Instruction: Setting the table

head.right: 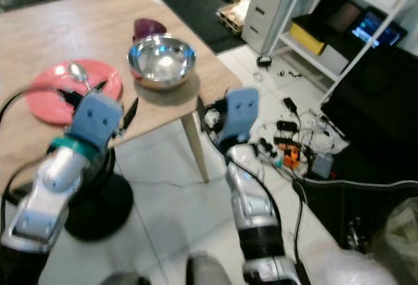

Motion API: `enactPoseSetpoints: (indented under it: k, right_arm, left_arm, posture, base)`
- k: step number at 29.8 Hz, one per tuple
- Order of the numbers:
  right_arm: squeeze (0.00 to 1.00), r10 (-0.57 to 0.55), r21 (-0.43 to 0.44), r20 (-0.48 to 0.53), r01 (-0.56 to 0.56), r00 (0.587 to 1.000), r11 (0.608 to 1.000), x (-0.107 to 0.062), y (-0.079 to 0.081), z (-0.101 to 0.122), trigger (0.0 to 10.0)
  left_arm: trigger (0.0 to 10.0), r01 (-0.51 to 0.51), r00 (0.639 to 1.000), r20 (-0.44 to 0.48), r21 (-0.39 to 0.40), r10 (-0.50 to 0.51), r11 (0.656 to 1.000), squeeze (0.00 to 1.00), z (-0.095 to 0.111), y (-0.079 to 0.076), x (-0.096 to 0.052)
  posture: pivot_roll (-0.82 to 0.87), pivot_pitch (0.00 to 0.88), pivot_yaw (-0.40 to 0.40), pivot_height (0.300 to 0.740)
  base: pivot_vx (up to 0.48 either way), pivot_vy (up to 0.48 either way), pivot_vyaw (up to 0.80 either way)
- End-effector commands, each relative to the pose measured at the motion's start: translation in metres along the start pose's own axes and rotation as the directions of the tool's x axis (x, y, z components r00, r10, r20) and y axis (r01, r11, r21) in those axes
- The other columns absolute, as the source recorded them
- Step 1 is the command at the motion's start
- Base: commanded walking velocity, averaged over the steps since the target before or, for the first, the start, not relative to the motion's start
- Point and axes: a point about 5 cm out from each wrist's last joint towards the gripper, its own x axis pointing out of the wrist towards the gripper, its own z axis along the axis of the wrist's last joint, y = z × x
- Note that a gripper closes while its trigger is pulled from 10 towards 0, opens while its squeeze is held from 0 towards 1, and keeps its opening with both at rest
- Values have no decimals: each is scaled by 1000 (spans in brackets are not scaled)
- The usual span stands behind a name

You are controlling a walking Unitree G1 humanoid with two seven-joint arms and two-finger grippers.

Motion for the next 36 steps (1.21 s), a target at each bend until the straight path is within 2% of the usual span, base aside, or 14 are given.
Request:
enactPoseSetpoints:
  k: [1,6,13,21,36]
  right_arm:
    - [0,8,12,-12,-8,1000,1000,-1,4,-3,10000]
    - [0,3,9,-13,-2,1000,1000,-1,3,-3,10000]
    - [0,-32,-22,-37,31,999,999,-4,-6,-8,10000]
    - [0,-60,-39,-40,59,997,997,-3,-16,-8,10000]
    - [0,-56,-40,-40,54,998,998,-3,-14,-9,10000]
  left_arm:
    - [10000,0,999,-32,11,0,1000,0,-5,0,-3]
    - [10000,12,998,-55,-1,-12,1000,0,-8,-3,-3]
    - [10000,7,994,-109,-78,-16,997,0,-15,-8,-5]
    - [10000,-15,990,-142,-94,1,995,0,-19,-6,-5]
    - [10000,-61,982,-183,-126,37,990,0,-24,-1,-3]
  posture:
    - [-44,11,17,740]
    - [-48,13,18,740]
    - [-51,14,17,740]
    - [-52,13,17,740]
    - [-57,6,19,740]
  base:
    - [0,0,0]
    - [0,0,0]
    - [0,0,0]
    - [0,0,0]
    - [0,0,0]
